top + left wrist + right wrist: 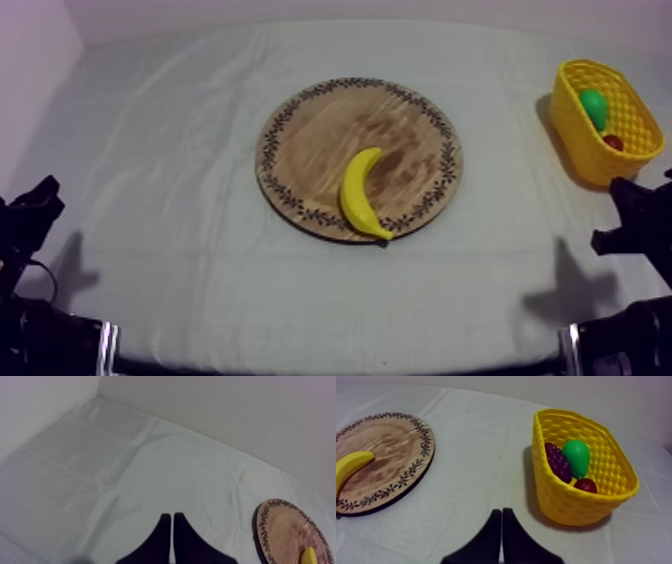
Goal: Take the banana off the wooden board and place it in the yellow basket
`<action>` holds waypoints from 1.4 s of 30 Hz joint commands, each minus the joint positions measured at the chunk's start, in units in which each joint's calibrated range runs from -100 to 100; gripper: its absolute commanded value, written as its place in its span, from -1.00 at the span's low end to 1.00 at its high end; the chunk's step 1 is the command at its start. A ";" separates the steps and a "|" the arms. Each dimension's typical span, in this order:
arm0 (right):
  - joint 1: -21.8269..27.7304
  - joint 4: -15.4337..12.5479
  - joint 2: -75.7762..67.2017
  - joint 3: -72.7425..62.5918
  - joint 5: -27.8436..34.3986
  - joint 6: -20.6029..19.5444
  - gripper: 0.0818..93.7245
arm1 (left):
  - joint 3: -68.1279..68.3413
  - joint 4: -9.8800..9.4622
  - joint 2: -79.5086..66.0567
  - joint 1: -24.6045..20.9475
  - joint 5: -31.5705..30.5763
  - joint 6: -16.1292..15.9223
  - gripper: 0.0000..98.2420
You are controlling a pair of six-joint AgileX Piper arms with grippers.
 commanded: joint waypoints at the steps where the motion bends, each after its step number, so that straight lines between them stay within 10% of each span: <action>1: 1.01 -2.13 -0.01 -2.32 7.00 0.66 -0.99 | 0.04 0.02 0.03 -0.01 0.04 -0.01 -1.00; 22: -5.23 0.22 8.27 -9.30 1.09 -1.64 -0.99 | 0.04 0.02 0.03 -0.01 0.04 -0.03 -1.00; 42: -29.79 10.47 59.93 -64.89 10.26 -27.66 -0.99 | 0.04 0.02 0.03 -0.01 0.04 -0.01 -1.00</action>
